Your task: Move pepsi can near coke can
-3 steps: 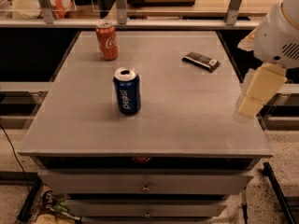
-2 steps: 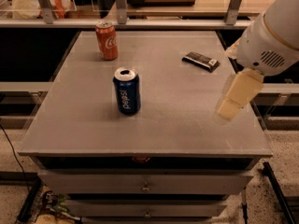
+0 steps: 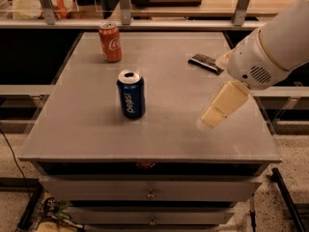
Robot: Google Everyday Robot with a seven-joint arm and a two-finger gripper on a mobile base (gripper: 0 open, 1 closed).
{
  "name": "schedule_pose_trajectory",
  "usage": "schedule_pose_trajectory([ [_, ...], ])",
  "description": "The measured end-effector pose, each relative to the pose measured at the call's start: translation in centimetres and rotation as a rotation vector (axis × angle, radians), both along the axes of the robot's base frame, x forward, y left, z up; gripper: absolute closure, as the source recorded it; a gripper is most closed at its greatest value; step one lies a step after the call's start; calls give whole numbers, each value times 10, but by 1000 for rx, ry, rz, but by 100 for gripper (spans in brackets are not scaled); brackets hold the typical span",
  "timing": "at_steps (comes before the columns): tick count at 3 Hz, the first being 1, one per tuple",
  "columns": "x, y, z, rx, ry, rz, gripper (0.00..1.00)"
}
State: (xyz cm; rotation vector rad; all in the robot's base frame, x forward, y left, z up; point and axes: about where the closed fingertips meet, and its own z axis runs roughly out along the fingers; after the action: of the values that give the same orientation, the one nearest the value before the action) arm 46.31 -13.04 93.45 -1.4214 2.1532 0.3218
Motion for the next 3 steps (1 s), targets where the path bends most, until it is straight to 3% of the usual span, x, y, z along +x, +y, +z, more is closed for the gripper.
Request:
schedule_pose_trajectory([
  [1,0,0,0,-3,1,1,0],
  [2,4,12,-6,76,-29,28,0],
  [3,17,35,-25,227,-71,59,0],
])
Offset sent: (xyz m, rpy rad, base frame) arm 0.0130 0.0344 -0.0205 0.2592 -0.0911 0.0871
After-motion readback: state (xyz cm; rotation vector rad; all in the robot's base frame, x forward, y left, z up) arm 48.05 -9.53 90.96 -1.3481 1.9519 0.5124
